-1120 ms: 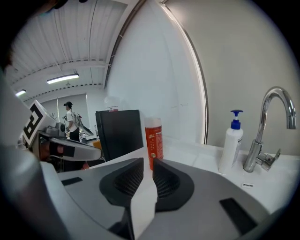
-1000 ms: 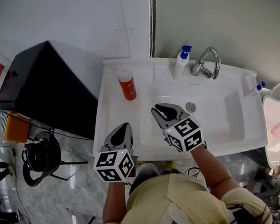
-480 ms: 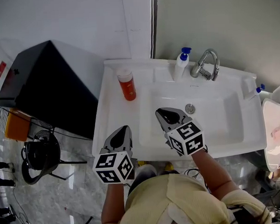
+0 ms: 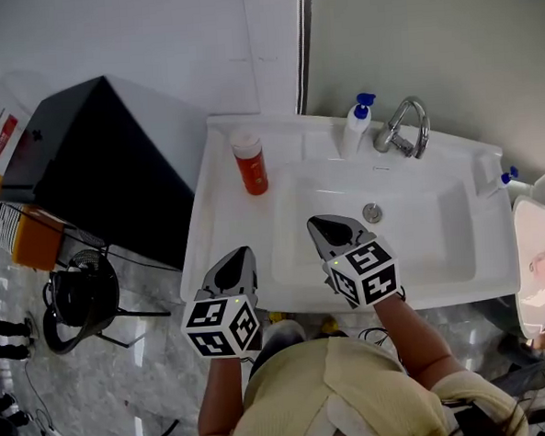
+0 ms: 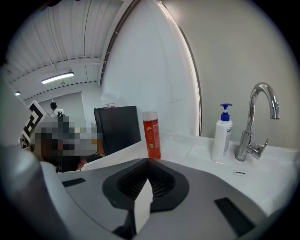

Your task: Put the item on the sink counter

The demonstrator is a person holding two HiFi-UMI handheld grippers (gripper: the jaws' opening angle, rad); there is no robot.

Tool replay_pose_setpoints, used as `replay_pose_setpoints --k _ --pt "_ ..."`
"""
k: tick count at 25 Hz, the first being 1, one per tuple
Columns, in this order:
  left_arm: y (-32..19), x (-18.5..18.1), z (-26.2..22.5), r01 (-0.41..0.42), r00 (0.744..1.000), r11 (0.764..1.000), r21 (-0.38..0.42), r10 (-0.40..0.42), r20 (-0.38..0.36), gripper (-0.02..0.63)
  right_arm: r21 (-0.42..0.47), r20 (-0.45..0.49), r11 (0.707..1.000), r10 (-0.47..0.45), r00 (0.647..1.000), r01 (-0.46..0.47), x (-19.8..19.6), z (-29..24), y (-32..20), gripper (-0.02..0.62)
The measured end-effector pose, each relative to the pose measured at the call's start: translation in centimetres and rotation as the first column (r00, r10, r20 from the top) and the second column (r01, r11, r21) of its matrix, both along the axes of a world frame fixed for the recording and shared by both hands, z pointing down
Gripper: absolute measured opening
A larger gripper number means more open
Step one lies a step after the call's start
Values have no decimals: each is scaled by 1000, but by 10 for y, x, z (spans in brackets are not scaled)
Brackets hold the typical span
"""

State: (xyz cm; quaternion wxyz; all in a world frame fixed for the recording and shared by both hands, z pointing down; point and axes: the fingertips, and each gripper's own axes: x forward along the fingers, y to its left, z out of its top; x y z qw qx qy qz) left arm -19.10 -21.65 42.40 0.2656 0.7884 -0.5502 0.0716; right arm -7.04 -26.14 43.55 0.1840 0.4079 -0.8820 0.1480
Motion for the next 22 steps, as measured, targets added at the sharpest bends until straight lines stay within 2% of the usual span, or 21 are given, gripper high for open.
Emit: replay_pose_setpoints --k 9,22 --pt "3 3 0 -21 1000 1000 7 21 -4 43 -8 -13 1000 6 1000 -6 2 2 3 25" --pt "5 0 -1 -12 1000 1000 10 12 -9 43 -16 -28 1000 8 1000 -9 2 4 3 25"
